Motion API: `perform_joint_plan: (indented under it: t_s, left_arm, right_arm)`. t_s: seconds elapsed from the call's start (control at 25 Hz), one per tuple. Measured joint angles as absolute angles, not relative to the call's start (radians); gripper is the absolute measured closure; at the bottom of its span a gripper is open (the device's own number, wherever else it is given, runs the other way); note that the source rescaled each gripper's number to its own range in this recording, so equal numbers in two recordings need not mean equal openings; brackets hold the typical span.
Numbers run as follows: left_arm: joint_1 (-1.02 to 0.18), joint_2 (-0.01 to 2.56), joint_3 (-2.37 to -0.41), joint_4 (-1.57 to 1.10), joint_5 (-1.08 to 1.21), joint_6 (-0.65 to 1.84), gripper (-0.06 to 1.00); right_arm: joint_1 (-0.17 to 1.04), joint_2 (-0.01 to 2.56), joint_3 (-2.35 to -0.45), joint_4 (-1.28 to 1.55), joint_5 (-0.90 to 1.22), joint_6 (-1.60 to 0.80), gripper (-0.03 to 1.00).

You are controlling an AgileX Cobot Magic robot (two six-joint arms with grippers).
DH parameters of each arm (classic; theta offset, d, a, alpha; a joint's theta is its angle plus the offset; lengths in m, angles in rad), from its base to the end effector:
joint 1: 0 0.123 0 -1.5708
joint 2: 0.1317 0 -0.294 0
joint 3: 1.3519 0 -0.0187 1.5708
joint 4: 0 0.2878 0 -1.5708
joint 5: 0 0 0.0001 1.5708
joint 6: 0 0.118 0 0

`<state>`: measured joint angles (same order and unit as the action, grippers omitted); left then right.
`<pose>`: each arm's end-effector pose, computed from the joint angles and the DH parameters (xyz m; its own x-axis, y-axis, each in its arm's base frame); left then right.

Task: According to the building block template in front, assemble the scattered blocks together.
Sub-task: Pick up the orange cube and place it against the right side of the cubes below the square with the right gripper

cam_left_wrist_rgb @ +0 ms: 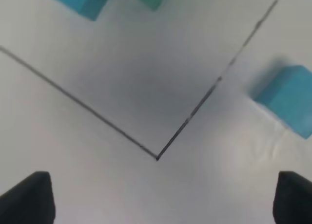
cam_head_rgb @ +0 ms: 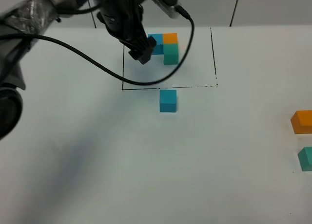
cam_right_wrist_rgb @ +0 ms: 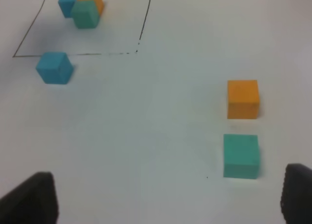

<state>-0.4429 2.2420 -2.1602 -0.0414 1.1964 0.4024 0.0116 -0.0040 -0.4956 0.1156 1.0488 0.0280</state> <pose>0.4885 -0.2368 0.2379 -0.6103 0.7071 -0.3570 0.7253 0.6800 0.1070 0.0428 0.0123 0.2832 -0.4502 0.0801 -0.8894 -0.0628 0.9907 0.1210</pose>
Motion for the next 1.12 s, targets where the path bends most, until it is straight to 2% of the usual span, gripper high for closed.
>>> perform_joint_plan:
  t_s: [0.32,0.52,0.76,1.12]
  left_arm:
    - [-0.242,1.962,-1.814,-0.05,1.183,0.354,0.05]
    - [-0.142,1.668,-1.53,-0.05,1.041,0.295,0.05]
    - [-0.126,1.259,-1.219,-0.054,0.938,0.21,0.05]
    - [-0.126,0.706,-0.887,0.017,1.002,-0.018,0.08]
  right_arm:
    - [0.012,-0.004,-0.496,0.115,1.049,0.032,0.14]
    - [0.012,-0.004,-0.496,0.115,1.049,0.035,0.16]
    - [0.012,-0.004,-0.496,0.115,1.049,0.035,0.18]
    - [0.012,-0.004,-0.496,0.115,1.049,0.035,0.22]
